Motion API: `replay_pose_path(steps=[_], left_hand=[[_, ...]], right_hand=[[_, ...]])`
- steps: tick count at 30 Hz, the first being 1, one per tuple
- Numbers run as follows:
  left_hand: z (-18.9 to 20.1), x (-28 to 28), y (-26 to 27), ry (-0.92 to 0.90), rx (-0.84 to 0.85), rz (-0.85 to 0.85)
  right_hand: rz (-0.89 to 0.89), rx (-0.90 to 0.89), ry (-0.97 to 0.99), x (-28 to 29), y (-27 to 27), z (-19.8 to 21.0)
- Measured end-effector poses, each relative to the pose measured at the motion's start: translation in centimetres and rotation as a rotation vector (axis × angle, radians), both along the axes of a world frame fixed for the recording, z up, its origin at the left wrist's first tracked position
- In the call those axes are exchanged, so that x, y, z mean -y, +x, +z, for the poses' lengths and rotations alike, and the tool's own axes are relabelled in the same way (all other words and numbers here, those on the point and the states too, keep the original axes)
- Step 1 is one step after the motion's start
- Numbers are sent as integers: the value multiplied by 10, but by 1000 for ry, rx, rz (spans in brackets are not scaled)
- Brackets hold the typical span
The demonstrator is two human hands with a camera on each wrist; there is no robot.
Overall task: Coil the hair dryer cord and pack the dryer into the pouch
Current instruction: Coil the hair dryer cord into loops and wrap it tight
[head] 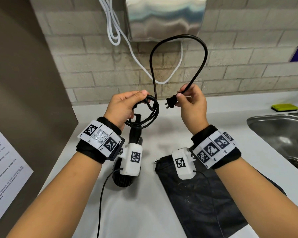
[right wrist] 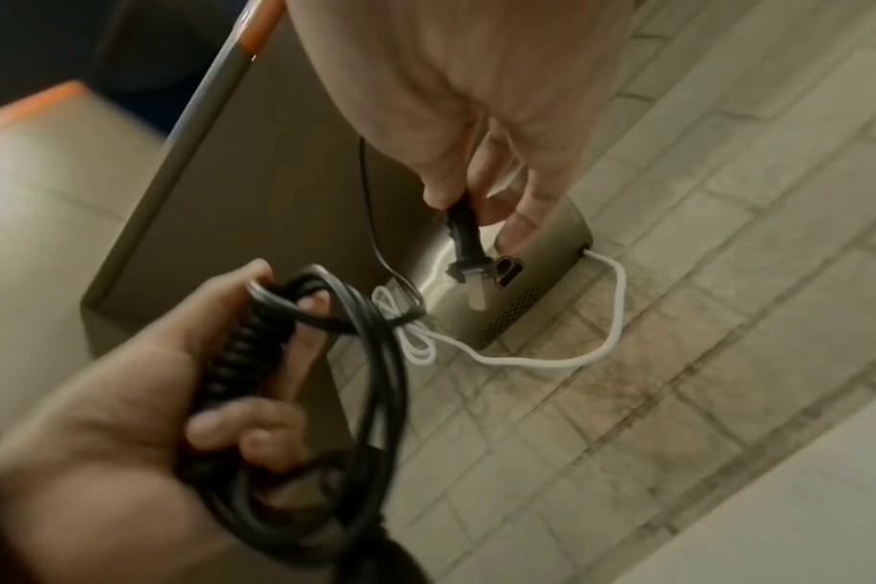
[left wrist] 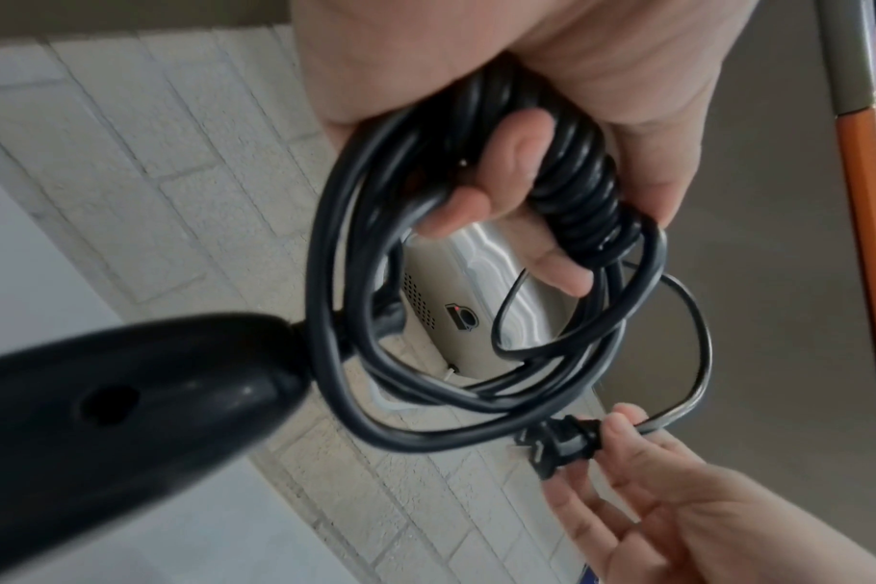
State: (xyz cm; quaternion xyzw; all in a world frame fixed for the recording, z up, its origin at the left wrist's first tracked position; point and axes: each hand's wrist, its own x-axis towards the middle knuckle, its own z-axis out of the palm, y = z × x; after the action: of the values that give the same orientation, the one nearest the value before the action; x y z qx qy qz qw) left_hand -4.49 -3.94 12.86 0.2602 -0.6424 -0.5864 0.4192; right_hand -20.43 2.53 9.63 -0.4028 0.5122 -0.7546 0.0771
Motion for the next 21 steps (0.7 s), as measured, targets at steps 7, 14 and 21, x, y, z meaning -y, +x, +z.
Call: replay_pose_path(steps=[7,14,21], left_hand=[[0,5,0,25,-39,82],[2,4,-1,61,-93,123],[3,1,-4,84,-87,75]], right_hand=[[285,76,-214,-18,27,20],[414,21,-167,-10,46,-6],[156,-109,-88,9,51,-23]])
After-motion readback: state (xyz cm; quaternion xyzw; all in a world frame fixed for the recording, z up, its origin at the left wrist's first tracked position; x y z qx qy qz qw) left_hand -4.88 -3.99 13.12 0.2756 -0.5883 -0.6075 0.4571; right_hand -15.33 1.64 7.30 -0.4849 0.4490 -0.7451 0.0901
